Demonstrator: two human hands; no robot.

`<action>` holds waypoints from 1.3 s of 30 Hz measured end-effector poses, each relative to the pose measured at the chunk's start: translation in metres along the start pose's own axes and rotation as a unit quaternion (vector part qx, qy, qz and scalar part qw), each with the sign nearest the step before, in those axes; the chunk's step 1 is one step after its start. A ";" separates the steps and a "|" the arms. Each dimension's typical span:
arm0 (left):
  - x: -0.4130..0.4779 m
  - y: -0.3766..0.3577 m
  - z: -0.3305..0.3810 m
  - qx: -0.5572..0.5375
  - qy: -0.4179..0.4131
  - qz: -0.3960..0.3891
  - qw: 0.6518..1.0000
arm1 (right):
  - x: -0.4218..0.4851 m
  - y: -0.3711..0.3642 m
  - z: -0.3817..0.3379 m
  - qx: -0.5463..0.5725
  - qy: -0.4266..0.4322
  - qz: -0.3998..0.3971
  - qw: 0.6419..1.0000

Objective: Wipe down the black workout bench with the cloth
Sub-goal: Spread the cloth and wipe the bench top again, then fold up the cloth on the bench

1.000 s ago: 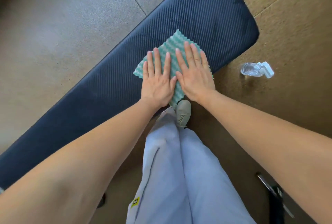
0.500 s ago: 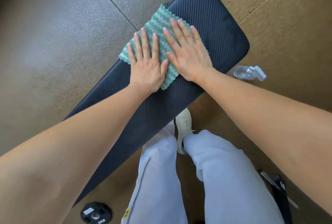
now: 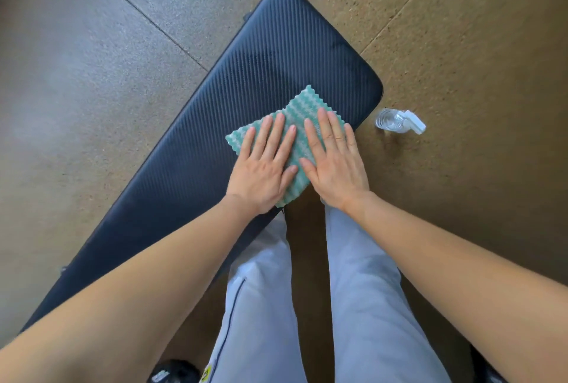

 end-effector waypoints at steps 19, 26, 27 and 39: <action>0.156 0.096 -0.085 -0.020 0.175 0.011 0.984 | 0.168 0.087 0.045 0.114 0.022 -0.037 0.993; 0.138 0.063 0.009 0.011 0.083 0.010 0.996 | 0.091 0.052 0.092 0.144 -0.063 -0.043 0.987; 0.130 0.057 0.022 0.007 0.072 0.011 0.997 | 0.078 0.046 0.095 0.163 -0.073 -0.044 0.983; 0.046 0.024 0.074 -0.049 -0.005 0.054 0.997 | -0.011 0.029 0.075 0.392 -0.230 0.040 0.890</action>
Point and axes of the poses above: each hand's wrist, its own x-axis towards the middle knuckle, its own y-axis out of the back of the hand, z = x × y, the point moved 7 cm from there along x, towards the middle knuckle, and after that the axes turned 5 degrees about -y, right-handed, at the moved point
